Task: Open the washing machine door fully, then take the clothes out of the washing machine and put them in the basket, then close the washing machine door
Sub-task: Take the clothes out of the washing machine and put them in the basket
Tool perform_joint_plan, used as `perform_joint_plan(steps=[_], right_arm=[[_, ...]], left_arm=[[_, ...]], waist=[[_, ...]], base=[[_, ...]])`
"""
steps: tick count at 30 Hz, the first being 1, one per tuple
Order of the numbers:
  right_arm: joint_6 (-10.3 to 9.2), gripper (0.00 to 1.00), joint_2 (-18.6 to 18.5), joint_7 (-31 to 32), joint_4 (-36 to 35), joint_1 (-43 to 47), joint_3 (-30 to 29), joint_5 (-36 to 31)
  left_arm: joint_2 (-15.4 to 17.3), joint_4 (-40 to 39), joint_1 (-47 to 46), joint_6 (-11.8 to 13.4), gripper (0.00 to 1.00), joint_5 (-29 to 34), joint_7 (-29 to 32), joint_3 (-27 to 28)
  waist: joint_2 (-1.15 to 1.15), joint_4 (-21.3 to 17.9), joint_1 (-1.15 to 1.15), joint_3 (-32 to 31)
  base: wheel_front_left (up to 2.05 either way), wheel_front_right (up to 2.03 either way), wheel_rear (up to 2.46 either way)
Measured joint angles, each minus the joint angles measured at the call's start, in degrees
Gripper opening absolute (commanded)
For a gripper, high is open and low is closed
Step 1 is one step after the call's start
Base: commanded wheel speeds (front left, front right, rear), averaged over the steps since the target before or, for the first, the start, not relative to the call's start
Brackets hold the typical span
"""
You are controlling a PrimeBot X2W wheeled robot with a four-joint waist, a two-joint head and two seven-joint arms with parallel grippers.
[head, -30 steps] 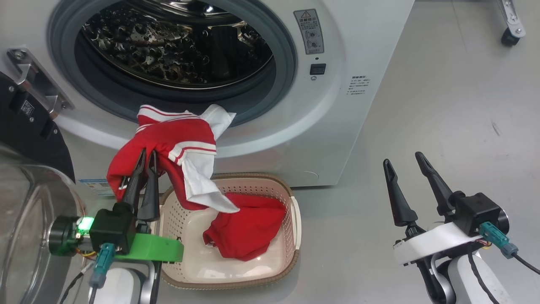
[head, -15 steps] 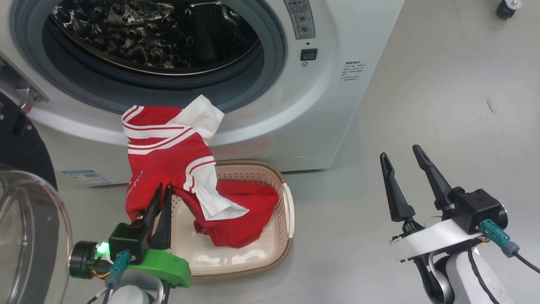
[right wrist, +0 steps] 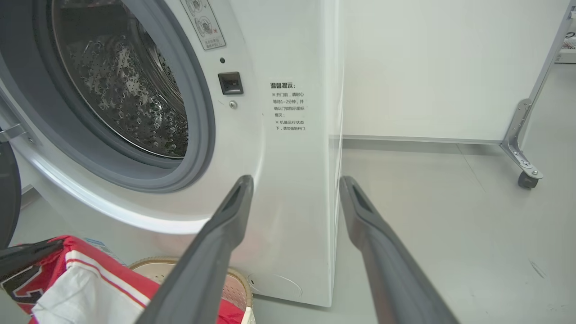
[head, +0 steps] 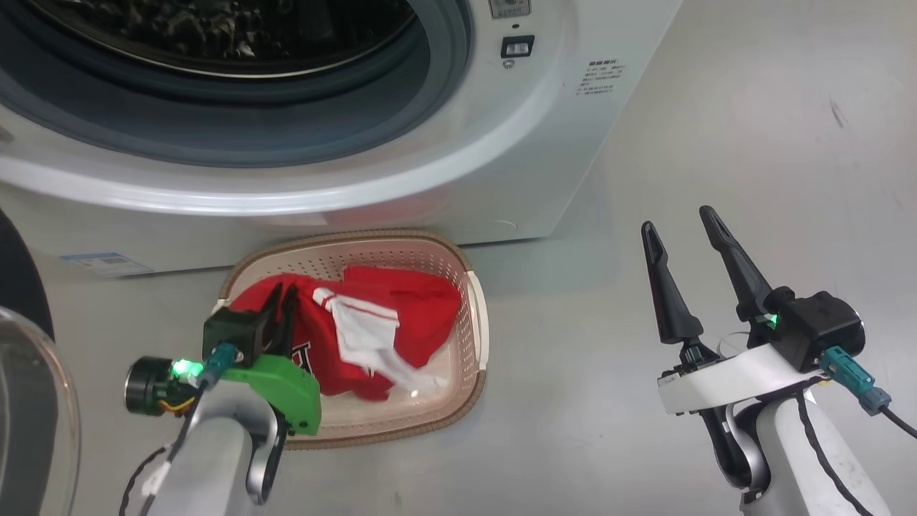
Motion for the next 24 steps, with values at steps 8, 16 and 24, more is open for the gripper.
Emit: perform_joint_plan(steps=[8,16,24], right_arm=[[0.43,1.0,0.2,0.2,-0.3,-2.5,0.8,0.0],[0.57,1.0,0.2,-0.1,0.5,-3.6,0.4,0.2],[0.57,1.0,0.2,-0.6,2.5,-3.7,-0.3,0.4]], left_arm=[[-0.2,7.5,-5.8,-1.0,0.0,-2.2,2.9,0.7],[-0.4,14.6,-8.8,-1.4,1.0,-2.9,3.0,1.4],[-0.6,17.9,-10.3,-1.4,1.0,-2.9,-1.1,1.3]], waist=[[0.0,-1.2,0.0,3.8],[0.0,-3.1,0.0,6.7],[0.0,-2.6,0.0,6.0]], base=[[0.0,0.0,0.0],[0.0,0.0,0.0],[0.0,0.0,0.0]])
